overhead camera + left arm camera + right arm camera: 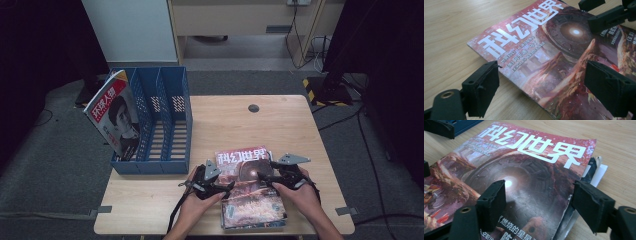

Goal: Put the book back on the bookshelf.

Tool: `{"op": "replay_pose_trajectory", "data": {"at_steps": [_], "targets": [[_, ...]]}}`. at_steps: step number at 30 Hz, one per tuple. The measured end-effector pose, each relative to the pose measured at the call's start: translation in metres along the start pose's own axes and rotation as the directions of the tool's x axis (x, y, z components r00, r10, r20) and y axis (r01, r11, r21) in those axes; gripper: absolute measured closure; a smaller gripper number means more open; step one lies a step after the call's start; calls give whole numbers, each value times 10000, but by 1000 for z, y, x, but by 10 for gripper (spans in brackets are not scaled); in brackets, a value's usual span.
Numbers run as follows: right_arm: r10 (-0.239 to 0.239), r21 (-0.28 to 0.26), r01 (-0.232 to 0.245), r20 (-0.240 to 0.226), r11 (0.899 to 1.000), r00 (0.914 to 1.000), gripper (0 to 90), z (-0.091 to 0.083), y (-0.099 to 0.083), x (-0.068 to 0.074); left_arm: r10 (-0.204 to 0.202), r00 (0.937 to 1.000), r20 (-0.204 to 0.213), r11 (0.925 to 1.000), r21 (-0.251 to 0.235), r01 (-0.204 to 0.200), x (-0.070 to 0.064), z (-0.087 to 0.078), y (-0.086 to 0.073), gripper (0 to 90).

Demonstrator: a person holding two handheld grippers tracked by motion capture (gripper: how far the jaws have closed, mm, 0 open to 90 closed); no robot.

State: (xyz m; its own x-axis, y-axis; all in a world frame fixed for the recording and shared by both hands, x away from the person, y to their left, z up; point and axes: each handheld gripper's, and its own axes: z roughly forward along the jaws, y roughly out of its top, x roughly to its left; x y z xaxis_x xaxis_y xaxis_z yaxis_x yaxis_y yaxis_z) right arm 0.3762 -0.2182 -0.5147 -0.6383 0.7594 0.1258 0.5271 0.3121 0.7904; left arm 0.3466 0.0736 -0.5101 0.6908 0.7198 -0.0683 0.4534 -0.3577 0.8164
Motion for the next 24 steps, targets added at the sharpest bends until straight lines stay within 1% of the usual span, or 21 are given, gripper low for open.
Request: {"op": "replay_pose_trajectory", "data": {"at_steps": [3, 5, 6, 7, 8, 9, 10, 12, 15, 18, 19, 21, 22, 24], "targets": [[-82, 28, 82, 28, 10000, 10000, 260, 1, 0, 1, -245, 9997, 97, 9995, 223, 243, 2, 4, -3, 110], [-157, 29, 157, 73, 9999, 9999, 265, 1, 0, 1, -247, 9995, 192, 9988, 429, 238, 2, 8, -5, 108], [-198, 46, 198, 101, 9998, 9998, 273, 1, 0, 2, -438, 9986, 306, 9983, 405, 425, 2, 9, -5, 100], [-338, 64, 337, 149, 9994, 9993, 279, 1, 0, 2, -608, 9975, 371, 9972, 467, 590, 2, 10, -5, 100], [-409, 48, 408, 167, 9992, 9990, 281, 1, 0, 2, -616, 9976, 313, 9970, 493, 600, 2, 9, -5, 100], [-390, 51, 389, 137, 9992, 9991, 287, 1, 0, 3, -476, 9986, 220, 9978, 464, 465, 1, 9, -5, 101], [-413, 56, 413, 54, 9991, 9991, 288, 2, 0, 3, -482, 9985, 245, 9977, 493, 470, 1, 9, -5, 100], [-535, 40, 535, -4, 9986, 9986, 287, 3, 0, 5, -649, 9975, 280, 9966, 521, 633, 3, 10, -6, 76], [-530, 11, 530, 14, 9986, 9986, 287, 3, 0, 5, -1091, 9930, 445, 9928, 535, 1067, 7, 12, -8, 47], [-538, 14, 538, 36, 9986, 9985, 287, 3, 0, 6, -1385, 9887, 569, 9891, 590, 1352, 10, 14, -10, 33], [-536, 19, 536, 38, 9986, 9986, 287, 3, 0, 6, -1553, 9856, 663, 9866, 620, 1512, 11, 14, -10, 34], [-521, 20, 521, 30, 9986, 9986, 285, 3, 0, 6, -2029, 9747, 937, 9778, 725, 1966, 13, 16, -12, 35], [-517, 21, 517, 31, 9987, 9987, 283, 3, 0, 6, -2119, 9715, 1067, 9758, 789, 2042, 14, 17, -13, 35], [-490, 53, 490, 22, 9988, 9988, 280, 3, 0, 6, -2026, 9727, 1136, 9776, 815, 1941, 13, 18, -12, 35]]}}
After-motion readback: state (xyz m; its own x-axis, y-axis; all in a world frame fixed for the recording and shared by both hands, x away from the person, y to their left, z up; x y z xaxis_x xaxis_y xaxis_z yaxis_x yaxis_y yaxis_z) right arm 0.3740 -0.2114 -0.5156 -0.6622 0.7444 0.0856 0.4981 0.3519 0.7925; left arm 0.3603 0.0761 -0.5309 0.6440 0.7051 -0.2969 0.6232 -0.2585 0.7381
